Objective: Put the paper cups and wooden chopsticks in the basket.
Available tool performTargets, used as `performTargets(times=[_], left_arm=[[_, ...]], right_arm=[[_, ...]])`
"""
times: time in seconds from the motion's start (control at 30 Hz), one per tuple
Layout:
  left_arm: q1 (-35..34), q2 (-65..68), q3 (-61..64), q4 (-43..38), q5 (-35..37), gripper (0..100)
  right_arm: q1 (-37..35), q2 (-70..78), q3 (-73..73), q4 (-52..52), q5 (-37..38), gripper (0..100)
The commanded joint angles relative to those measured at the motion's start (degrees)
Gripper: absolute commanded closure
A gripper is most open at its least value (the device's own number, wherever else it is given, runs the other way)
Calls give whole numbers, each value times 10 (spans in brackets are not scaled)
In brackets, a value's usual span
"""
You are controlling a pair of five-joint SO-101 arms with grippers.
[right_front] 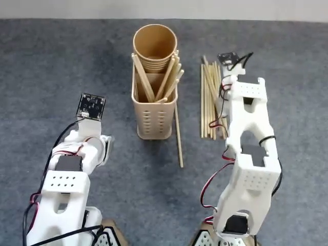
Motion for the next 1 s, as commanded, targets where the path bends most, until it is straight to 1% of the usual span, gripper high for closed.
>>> performTargets(times=[0.0,0.2,0.4,0.57,0.7,0.8,0.97], left_arm=[[5,-10,-2,-9,0,800],[5,-10,-2,-9,0,800],[5,-10,-2,-9,0,800],[5,-10,-2,-9,0,800],[5,-10,-2,-9,0,800],[5,-10,-2,-9,0,800],[5,-10,-2,-9,0,800]], right_arm=[[-14,-6,-26,-6,-10,702],[-35,5,8,-53,-11,702],[-34,25,30,-58,-11,702],[-15,21,29,-58,-13,702],[14,-16,-7,-57,-50,702],[19,-34,-8,-59,-52,702],[15,-15,28,-112,-48,702]])
